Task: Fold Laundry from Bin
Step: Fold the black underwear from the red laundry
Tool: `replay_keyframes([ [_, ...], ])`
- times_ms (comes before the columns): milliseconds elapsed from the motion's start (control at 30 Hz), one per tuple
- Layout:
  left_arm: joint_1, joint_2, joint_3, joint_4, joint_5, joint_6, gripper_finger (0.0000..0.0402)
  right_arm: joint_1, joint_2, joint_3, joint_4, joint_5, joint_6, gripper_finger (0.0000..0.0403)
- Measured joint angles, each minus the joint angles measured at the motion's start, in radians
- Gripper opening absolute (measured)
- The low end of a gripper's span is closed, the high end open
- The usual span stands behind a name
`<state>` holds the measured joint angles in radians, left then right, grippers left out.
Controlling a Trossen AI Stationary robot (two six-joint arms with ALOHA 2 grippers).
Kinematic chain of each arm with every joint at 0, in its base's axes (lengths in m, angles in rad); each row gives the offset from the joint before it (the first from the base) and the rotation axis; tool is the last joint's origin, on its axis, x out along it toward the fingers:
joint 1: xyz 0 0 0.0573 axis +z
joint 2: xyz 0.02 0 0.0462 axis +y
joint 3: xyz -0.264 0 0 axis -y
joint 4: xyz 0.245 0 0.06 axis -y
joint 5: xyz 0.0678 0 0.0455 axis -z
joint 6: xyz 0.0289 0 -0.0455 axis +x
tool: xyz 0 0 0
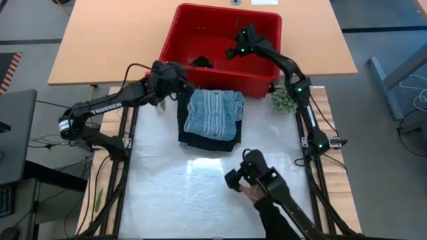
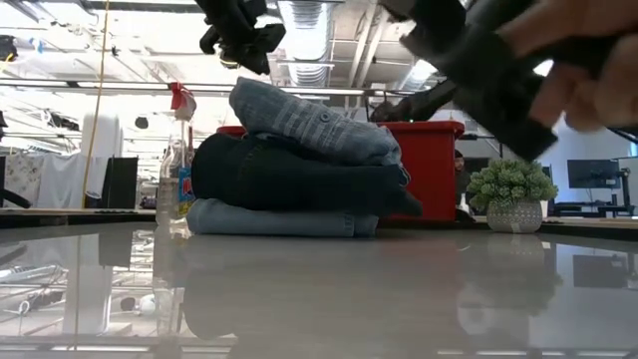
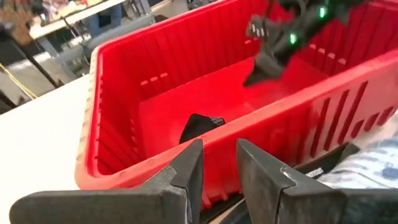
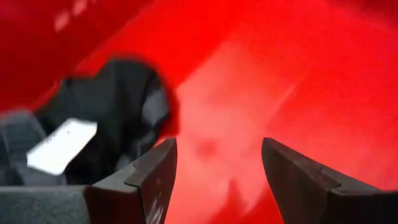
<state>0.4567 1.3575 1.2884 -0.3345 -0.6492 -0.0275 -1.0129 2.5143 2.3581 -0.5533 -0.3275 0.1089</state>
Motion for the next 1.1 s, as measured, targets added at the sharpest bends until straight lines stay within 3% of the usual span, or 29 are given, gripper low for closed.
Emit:
replay_keyframes([
  [167,0.057,0.0,0.0,0.001,0.074,-0.046,0.0084,0.026,0.032,-0.012,-0.132,-0.094,-0.117,0.0259],
  [467,0.095,0.0,0.0,0.002,0.194,-0.038,0.0084,0.119,0.028,-0.025,-0.287,-0.046,-0.45,0.0259],
  [567,0.095,0.0,0.0,-0.007,0.2,-0.02,0.0084,0.142,0.026,-0.025,-0.36,0.015,-0.523,0.025],
  [700,0.095,0.0,0.0,-0.048,0.214,-0.023,0.0084,0.154,0.026,-0.025,-0.422,0.094,-0.59,0.0187],
  [867,0.095,0.0,0.0,-0.084,0.236,-0.045,0.0084,0.125,0.021,-0.012,-0.419,0.158,-0.593,0.0031],
  [1000,0.095,0.0,0.0,-0.085,0.236,-0.046,0.0084,0.068,-0.033,-0.012,-0.385,0.11,-0.533,0.0022],
  [1100,0.095,0.0,0.0,-0.081,0.228,-0.046,0.0084,0.013,-0.13,-0.009,-0.327,-0.067,-0.479,0.0018],
])
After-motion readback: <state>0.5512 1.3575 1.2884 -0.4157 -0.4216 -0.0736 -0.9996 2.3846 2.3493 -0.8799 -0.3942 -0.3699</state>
